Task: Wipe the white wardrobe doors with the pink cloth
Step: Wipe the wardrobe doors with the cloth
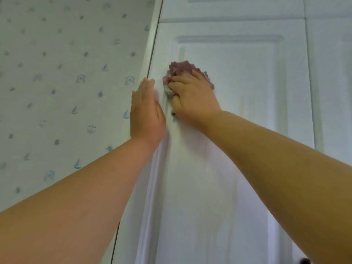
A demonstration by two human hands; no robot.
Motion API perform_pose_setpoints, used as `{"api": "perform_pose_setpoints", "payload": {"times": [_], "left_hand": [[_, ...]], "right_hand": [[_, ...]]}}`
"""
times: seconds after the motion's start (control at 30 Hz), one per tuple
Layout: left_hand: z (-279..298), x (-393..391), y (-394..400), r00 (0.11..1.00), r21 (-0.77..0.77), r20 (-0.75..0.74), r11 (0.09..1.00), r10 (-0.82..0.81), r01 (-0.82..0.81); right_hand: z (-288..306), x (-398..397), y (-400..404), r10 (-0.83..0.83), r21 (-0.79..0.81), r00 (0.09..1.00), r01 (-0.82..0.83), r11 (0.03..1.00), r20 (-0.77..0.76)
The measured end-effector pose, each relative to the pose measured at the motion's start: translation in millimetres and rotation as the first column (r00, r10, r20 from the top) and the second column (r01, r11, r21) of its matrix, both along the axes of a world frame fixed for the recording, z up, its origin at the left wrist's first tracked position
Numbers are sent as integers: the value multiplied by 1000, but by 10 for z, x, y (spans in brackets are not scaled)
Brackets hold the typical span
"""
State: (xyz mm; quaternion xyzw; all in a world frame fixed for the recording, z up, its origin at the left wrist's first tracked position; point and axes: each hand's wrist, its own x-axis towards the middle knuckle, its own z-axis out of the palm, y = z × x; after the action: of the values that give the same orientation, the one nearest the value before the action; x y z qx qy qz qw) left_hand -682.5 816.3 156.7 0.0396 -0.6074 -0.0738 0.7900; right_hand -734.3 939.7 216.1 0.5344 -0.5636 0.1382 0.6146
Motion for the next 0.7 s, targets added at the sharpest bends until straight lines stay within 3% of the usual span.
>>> {"api": "perform_pose_setpoints", "payload": {"times": [0.1,0.2,0.4,0.53,0.7], "left_hand": [[-22,49,31,993,52,-73,994,-97,101],[-28,54,5,997,38,-41,996,-73,75],[-57,17,-30,991,42,67,992,118,-121],[-55,22,-31,991,23,73,993,111,-113],[-18,28,-100,994,7,53,995,96,-96]], "right_hand": [[-619,-107,216,82,182,993,-65,981,-87],[-617,-209,309,-58,224,970,113,968,-237],[300,-31,109,-360,43,933,359,932,6],[528,71,-116,-349,-74,928,360,930,129],[193,109,-130,-288,-43,955,292,956,75]]}}
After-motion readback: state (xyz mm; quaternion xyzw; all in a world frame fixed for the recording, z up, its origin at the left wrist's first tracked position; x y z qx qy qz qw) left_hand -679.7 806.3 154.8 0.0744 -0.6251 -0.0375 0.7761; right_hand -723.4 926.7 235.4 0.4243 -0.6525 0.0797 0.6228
